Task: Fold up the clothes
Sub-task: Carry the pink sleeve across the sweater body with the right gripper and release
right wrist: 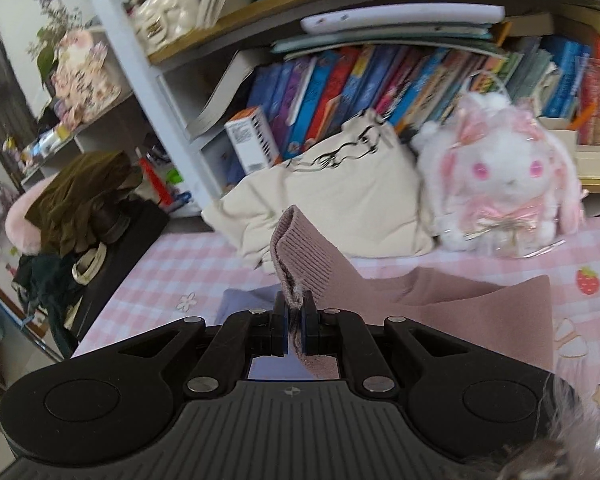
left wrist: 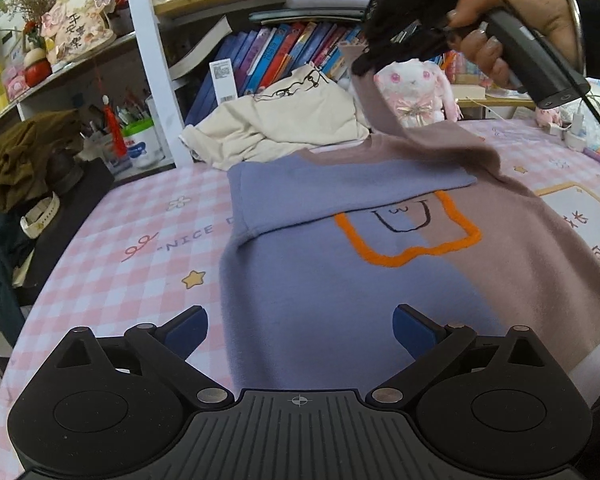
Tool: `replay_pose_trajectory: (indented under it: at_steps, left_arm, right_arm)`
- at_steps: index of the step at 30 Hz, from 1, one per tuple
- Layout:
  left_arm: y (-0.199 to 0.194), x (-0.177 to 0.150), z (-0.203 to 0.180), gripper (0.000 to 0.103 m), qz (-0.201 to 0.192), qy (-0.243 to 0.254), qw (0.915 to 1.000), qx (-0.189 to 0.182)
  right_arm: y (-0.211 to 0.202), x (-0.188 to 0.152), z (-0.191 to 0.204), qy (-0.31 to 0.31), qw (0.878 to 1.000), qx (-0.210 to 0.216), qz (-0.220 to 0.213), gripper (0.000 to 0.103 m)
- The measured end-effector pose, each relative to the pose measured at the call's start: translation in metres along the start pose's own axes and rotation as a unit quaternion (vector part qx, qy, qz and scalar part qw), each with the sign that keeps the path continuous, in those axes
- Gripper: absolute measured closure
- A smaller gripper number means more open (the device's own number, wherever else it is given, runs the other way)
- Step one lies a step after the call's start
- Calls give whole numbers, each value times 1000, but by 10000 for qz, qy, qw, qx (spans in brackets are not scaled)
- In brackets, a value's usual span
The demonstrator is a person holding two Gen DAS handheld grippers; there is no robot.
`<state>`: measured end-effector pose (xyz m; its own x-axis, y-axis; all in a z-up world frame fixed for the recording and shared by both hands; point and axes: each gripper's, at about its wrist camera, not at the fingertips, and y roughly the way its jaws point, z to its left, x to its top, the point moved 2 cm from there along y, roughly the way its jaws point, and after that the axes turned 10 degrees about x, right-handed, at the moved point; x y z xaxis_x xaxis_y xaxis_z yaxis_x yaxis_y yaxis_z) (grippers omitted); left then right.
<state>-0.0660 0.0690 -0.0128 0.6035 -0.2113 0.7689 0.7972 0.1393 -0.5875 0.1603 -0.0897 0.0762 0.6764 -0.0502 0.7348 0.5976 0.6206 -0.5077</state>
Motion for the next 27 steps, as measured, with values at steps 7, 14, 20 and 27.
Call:
replay_pose_trajectory:
  at_steps: [7,14,20,27]
  left_arm:
    - [4,-6,12,2,58,-54,10000,-30]
    - [6,-8,14,2,102,-34,9999,-57]
    - [7,-9,14,2,126,16,9999,-83]
    - [8,-9,14,2,125,52,9998,-113]
  right_arm:
    - [23,-10,12,-50,9996,0,264,97]
    - [45,-21,22,-88,9985,2,531,97]
    - [58,-28,26,-126,9976,-50,679,97]
    - [50,-29,24,-39,9987,-47,514,52]
